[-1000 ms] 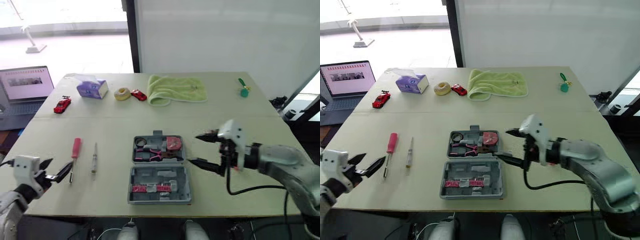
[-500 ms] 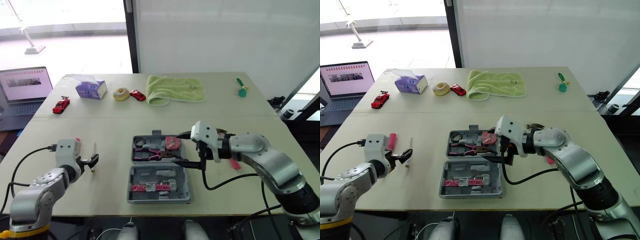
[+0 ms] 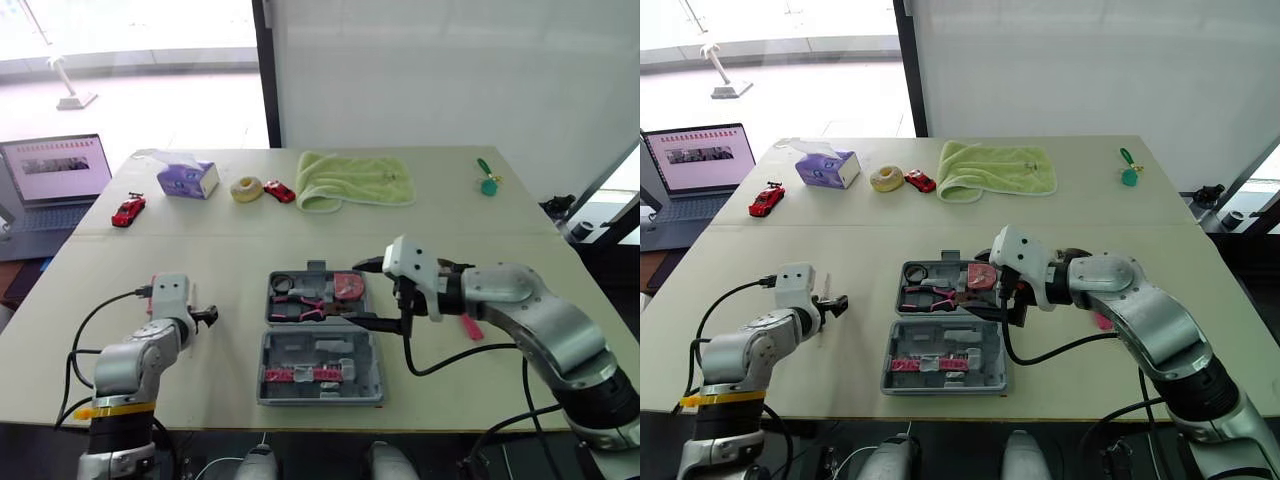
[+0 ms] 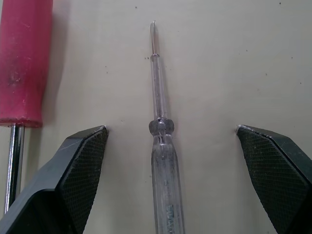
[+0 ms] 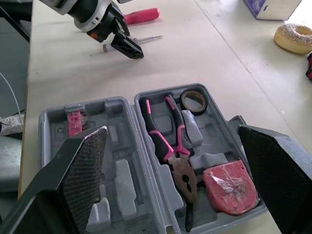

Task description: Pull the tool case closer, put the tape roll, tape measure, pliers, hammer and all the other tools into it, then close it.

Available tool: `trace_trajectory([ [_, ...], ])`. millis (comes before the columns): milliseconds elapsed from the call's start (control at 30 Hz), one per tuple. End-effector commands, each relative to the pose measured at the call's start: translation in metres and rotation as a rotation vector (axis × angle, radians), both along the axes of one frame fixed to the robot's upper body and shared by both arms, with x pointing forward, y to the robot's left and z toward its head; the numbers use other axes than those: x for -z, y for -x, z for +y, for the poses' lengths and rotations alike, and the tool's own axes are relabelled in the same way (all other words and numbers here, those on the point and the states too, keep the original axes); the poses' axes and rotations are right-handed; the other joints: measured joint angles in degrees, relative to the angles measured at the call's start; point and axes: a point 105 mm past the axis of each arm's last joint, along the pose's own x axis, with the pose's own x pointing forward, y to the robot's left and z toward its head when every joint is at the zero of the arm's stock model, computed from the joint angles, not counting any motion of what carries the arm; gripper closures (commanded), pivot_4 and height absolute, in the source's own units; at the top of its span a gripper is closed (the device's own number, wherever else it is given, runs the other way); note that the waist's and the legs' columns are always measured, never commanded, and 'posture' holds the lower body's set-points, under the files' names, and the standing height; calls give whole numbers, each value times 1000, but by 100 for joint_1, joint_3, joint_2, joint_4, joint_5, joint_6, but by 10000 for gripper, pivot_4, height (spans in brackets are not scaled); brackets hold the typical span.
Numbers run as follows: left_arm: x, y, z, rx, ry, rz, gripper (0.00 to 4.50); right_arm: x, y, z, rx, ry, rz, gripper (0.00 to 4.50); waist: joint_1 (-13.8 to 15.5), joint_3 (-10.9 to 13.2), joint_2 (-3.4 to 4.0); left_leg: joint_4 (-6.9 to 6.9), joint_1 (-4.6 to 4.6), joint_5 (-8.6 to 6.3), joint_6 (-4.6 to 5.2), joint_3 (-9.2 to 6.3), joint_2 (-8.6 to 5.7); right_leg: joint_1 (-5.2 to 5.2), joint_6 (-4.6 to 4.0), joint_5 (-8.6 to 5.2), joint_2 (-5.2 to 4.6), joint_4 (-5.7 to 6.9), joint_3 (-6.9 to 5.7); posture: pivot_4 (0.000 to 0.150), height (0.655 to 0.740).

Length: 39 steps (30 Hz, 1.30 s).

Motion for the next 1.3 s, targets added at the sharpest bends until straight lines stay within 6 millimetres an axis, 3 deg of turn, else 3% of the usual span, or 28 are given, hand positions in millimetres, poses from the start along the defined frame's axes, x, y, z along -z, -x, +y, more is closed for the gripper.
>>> trace_trajectory([
  [33,19,6,-1,-18,9,73,703,-12,4,2,-8,-23,-43,0,-6,-6,11,0,0,0,0,0,0,0,0,0,0,0,1,1500,7400],
  [67,20,6,-3,-15,12,73,703,-12,4,2,-5,-23,-42,0,-6,-10,16,0,0,0,0,0,0,0,0,0,0,0,0,1500,7400],
  [167,20,6,-5,-20,22,70,8194,-11,3,0,3,-15,-41,0,-9,-12,21,0,0,0,0,0,0,0,1,0,0,0,0,1500,7400],
  [333,17,7,-5,-40,40,66,32313,-11,3,-1,7,-7,-41,0,-25,-12,20,-1,0,0,0,0,0,-1,3,1,0,0,1,1500,7400],
  [367,17,8,-5,-43,44,69,39619,-11,2,-1,6,-6,-42,0,-24,-12,20,-1,-1,0,0,0,0,-2,3,1,0,-1,0,1500,7400],
  [433,17,10,-7,-51,56,71,44902,-10,2,-1,9,-3,-44,0,-21,-12,20,-1,-2,0,0,0,0,-2,3,1,0,-2,1,1500,7400],
  [567,14,11,-5,-56,33,60,44815,-8,2,-1,10,7,-41,0,-25,-11,20,-1,-3,0,0,0,0,-3,4,1,0,-4,1,1500,7400],
  [667,-4,2,0,-31,-19,-15,44815,-9,1,-1,16,4,-44,0,-29,-11,18,-2,-4,0,0,0,0,-5,4,1,0,-4,1,1500,7400],
  [733,-33,-9,0,58,-76,-114,44815,-8,1,-2,29,1,-43,0,-31,-3,6,-2,-4,0,0,0,0,-7,4,1,0,-3,0,1500,7400],
  [800,-62,-15,-8,201,-122,-208,44815,-8,0,-4,46,3,-47,0,-33,6,-10,-3,-14,2,-4,-2,0,-19,3,1,1,2,0,1500,7400],
  [900,-87,-13,-19,447,-200,-222,44815,-8,-1,-8,69,-2,-45,0,-36,12,-20,-5,-24,4,-7,-2,0,-25,3,1,1,-2,1,1500,7400],
  [1100,-115,15,-54,1032,-210,-55,44815,-2,1,-18,112,3,-34,0,-29,17,-16,-14,-39,4,-7,0,0,-43,1,-1,0,-5,1,1500,7400],
  [1233,-126,25,-66,1182,-119,66,44815,1,8,-23,107,5,-19,0,-39,20,-15,1,-86,5,-7,-3,0,-81,1,1,0,-1,-1,1500,7400],
  [1300,-129,25,-83,1260,-81,143,44815,6,20,-26,65,18,20,0,-42,24,-16,1,-89,4,-7,-3,0,-82,2,1,0,-2,-1,1500,7400],
])
